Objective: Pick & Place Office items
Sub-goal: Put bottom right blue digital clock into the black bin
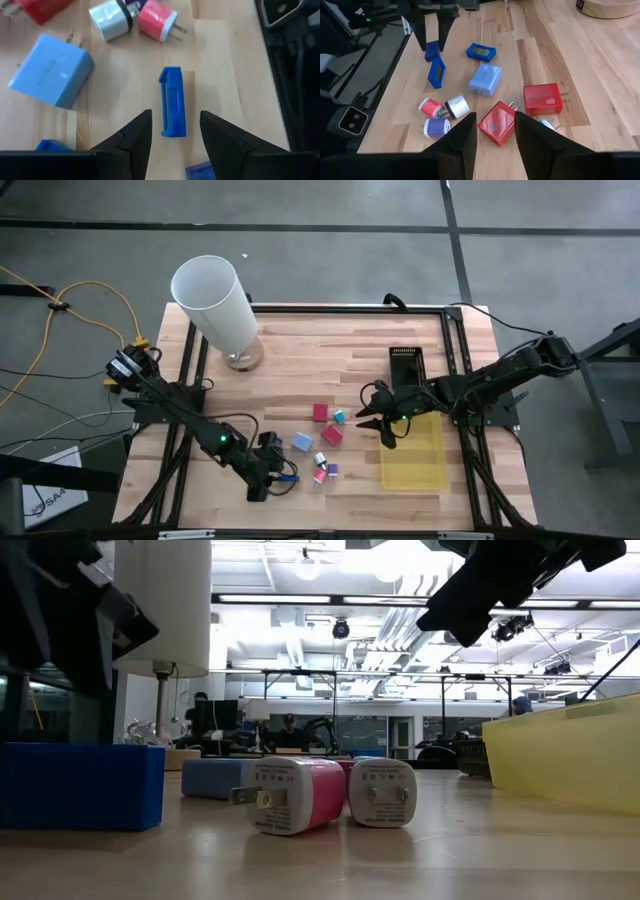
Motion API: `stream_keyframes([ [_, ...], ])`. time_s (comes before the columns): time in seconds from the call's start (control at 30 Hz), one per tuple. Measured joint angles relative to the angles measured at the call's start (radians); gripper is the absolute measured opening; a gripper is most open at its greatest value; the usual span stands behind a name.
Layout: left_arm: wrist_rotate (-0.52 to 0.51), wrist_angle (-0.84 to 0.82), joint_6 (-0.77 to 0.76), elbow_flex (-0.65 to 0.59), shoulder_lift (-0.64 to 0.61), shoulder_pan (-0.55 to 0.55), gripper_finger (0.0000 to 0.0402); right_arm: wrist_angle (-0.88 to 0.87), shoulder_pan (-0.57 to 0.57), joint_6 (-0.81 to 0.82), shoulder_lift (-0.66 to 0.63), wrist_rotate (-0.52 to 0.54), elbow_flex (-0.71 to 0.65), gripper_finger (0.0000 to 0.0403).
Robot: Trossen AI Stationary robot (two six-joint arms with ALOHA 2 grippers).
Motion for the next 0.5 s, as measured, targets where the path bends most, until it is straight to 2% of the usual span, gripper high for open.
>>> stream_keyframes([
  [0.5,0.001,0.001,-0.054,0.000,0.071,-0.010,0.0161,0.000,0.000,0.000,0.000,0.000,0.000,0.0118],
])
